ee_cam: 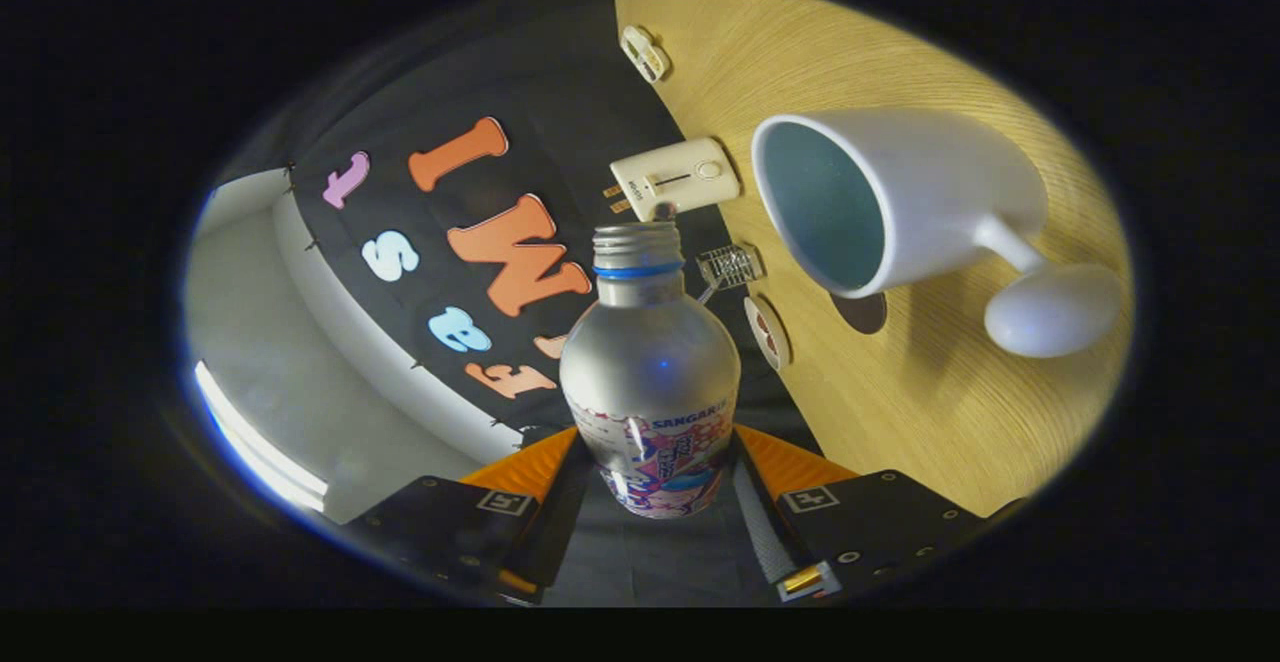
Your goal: Take the bottle from table, then pour the juice into the cup, finally place the bottle on the coaster
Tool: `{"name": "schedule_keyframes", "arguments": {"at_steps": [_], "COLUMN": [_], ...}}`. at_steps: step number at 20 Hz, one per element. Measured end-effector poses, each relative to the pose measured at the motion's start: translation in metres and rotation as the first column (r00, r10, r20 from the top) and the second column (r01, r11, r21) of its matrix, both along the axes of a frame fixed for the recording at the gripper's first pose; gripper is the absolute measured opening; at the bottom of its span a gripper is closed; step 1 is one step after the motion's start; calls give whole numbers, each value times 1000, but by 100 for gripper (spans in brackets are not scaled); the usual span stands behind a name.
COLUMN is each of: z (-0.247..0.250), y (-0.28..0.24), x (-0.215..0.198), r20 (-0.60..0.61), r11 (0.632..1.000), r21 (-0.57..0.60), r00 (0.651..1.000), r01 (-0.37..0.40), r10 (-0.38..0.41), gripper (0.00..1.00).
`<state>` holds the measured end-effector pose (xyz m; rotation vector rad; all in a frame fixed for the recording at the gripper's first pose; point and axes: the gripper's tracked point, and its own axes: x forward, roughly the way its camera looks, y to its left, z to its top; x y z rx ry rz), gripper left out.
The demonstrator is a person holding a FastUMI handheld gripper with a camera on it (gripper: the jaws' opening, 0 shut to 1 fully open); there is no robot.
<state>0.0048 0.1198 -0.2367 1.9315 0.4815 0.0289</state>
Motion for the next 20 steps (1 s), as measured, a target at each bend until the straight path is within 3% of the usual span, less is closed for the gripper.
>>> {"name": "schedule_keyframes", "arguments": {"at_steps": [20], "z": [4], "y": [17], "x": [4], "r20": [9], "r11": [995], "r21": [88], "r00": [999], "r01": [47], "r10": [-48], "gripper": [75]}}
